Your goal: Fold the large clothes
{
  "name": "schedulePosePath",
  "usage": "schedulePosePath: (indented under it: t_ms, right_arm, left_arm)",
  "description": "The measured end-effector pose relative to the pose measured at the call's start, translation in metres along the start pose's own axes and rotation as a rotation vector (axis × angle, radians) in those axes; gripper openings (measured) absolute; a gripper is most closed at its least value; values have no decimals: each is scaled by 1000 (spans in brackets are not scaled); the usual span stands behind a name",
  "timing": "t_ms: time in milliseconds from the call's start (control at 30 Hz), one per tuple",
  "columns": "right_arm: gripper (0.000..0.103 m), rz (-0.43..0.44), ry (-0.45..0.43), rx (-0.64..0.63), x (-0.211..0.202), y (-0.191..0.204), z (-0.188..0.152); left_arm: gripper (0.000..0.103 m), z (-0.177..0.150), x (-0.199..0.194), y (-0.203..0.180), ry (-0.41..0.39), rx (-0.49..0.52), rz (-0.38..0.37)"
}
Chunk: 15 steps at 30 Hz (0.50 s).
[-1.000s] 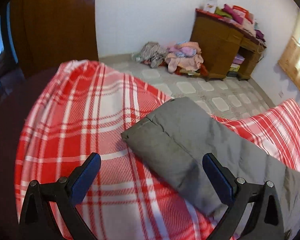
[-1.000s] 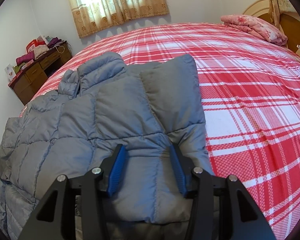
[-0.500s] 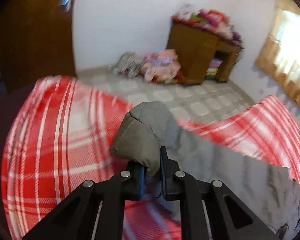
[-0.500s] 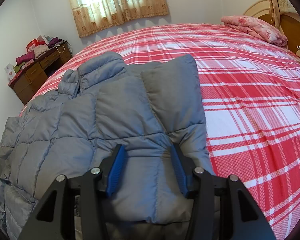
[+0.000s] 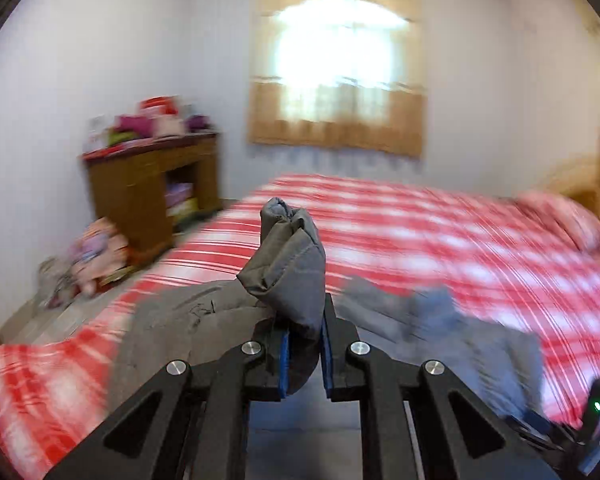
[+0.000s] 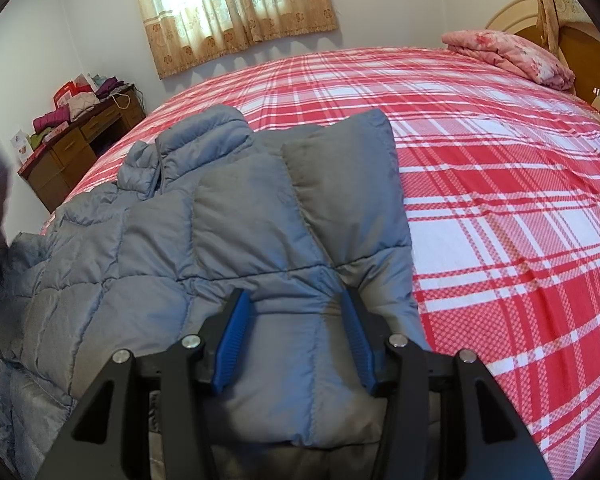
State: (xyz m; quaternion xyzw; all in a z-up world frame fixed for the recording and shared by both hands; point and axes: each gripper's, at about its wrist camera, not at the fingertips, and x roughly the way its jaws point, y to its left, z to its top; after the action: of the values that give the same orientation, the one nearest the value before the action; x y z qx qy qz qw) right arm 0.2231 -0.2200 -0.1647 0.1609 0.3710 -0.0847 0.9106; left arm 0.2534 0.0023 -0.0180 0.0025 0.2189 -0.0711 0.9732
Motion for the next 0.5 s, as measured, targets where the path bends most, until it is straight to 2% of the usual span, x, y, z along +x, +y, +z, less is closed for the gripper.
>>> schedulePosePath:
  t_ms: [100,200,333,433,500]
  right_arm:
    - [51,5,-2,4,0,0,1]
    - [51,10,-2,13,-1,-2,1]
    - [52,20,-5,19,0,-2,0]
    - [52,21,-5,19,-1,-3,0]
    - [52,19,-5,18,-1,-3,0]
  left_arm:
    - [12,-24,9,-55,48,71,-98]
    - [12,-47,21,-80,114,115,-152]
    - [14,-76,30,-80,253,75,-282]
    - [19,-91,31,-76,322,20,-316]
    - [27,-99,28,-69,370,-13,-323]
